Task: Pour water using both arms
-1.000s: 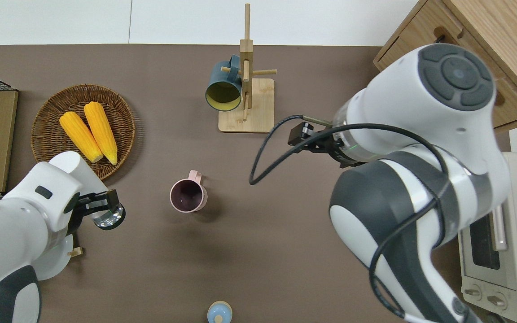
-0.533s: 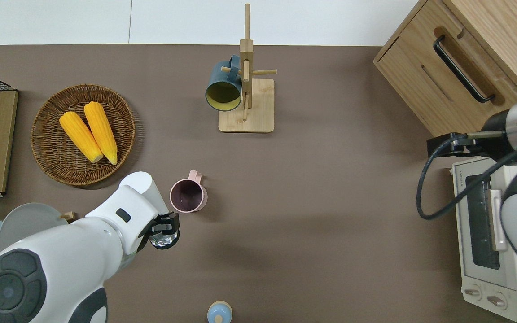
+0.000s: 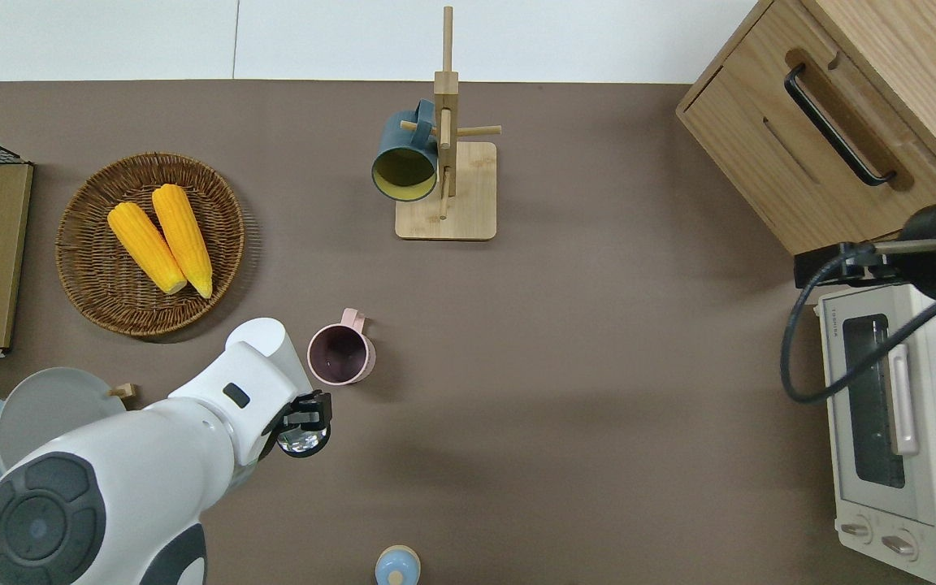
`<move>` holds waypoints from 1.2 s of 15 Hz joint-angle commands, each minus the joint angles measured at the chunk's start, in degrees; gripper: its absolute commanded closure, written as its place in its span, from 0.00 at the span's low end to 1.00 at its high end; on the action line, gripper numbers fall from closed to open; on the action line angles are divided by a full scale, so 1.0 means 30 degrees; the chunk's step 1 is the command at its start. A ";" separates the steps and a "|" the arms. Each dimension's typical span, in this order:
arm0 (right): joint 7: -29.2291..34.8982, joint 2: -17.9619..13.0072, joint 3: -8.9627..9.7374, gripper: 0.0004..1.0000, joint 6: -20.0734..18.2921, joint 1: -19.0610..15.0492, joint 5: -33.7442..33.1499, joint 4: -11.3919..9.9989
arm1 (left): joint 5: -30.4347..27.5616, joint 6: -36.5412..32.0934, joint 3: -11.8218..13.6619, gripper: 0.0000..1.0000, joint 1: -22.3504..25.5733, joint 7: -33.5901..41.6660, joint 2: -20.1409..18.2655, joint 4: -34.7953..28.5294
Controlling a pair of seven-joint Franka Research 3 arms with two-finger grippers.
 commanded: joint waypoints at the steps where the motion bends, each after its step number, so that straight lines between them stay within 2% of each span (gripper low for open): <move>1: -0.0273 -0.0316 0.0457 0.01 -0.0078 0.0035 0.0066 -0.0300 | -0.0141 0.0933 0.0023 1.00 -0.0239 -0.0354 0.0015 -0.0607; 4: -0.0273 -0.0345 0.0867 0.01 -0.0078 0.0064 0.0067 -0.0300 | -0.0054 0.0669 0.0023 1.00 -0.0239 -0.0354 0.0396 -0.0607; 9: -0.0303 -0.0316 0.0868 0.01 -0.0078 0.0035 0.0067 -0.0300 | 0.0064 0.0320 0.0023 1.00 -0.0093 -0.0208 0.1215 -0.0374; 15: -0.0303 -0.0316 0.0868 0.01 -0.0078 0.0035 0.0067 -0.0300 | 0.0123 -0.2404 0.0199 1.00 0.0054 0.0026 0.2941 0.1762; 18: -0.0303 -0.0345 0.0868 0.01 -0.0078 0.0035 0.0067 -0.0300 | 0.0123 -0.2815 0.0287 1.00 0.0112 -0.0003 0.3559 0.2409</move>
